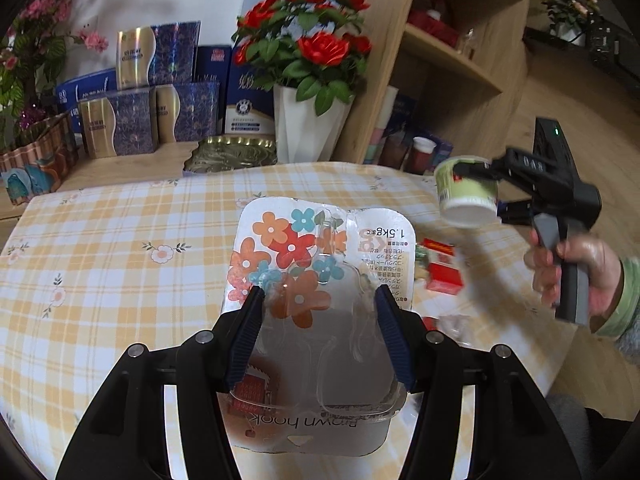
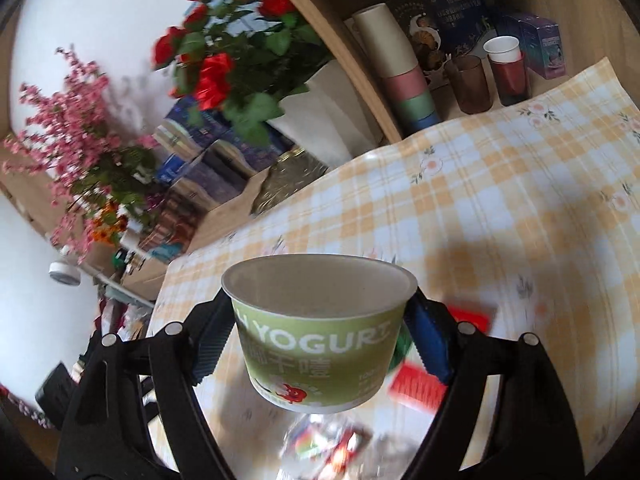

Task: Collect trash
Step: 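Grasp the green yogurt cup with the right gripper while the left gripper holds the package, then carry the cup and package to the bin and open the right gripper over it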

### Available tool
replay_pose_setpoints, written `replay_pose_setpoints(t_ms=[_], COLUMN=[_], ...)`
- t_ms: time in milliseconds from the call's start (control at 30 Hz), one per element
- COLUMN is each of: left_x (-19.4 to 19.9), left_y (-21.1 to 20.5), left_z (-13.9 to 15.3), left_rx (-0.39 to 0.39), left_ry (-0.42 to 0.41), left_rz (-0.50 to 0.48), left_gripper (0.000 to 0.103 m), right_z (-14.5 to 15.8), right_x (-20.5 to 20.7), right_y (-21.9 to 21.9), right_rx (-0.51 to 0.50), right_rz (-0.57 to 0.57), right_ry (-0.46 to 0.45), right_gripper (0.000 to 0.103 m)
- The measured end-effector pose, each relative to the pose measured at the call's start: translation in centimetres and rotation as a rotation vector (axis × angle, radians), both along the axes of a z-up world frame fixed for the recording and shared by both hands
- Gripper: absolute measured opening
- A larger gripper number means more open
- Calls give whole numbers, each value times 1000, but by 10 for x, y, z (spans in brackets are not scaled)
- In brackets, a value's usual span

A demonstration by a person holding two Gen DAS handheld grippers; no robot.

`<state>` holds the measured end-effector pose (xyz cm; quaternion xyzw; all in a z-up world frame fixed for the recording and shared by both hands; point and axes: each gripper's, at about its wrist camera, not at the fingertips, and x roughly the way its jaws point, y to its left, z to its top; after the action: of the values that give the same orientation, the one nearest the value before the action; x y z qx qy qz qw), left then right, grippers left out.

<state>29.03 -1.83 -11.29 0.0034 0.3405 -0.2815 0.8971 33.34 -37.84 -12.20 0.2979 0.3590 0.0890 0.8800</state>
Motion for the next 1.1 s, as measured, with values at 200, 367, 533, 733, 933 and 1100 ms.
replay_pose_setpoints(t_ms=[200, 367, 533, 733, 933, 1100], left_x=[-51, -93, -139, -187, -219, -237], left_y=[2, 2, 4, 10, 15, 20], left_z=[20, 22, 20, 17, 10, -1], left_rx=[-20, -40, -58, -70, -87, -109], left_ry=[-32, -24, -6, -1, 18, 46], left_rz=[-19, -31, -61, -89, -98, -94], left_gripper=[55, 55, 55, 55, 55, 55], right_z=[3, 8, 8, -2, -11, -21], right_x=[-61, -109, -151, -201, -243, -272], right_y=[14, 26, 37, 43, 54, 67], right_rx=[37, 14, -1, 20, -39, -117], right_rz=[49, 77, 83, 66, 75, 101], right_ry=[-14, -34, -49, -52, -64, -78], right_gripper=[78, 78, 78, 78, 78, 78])
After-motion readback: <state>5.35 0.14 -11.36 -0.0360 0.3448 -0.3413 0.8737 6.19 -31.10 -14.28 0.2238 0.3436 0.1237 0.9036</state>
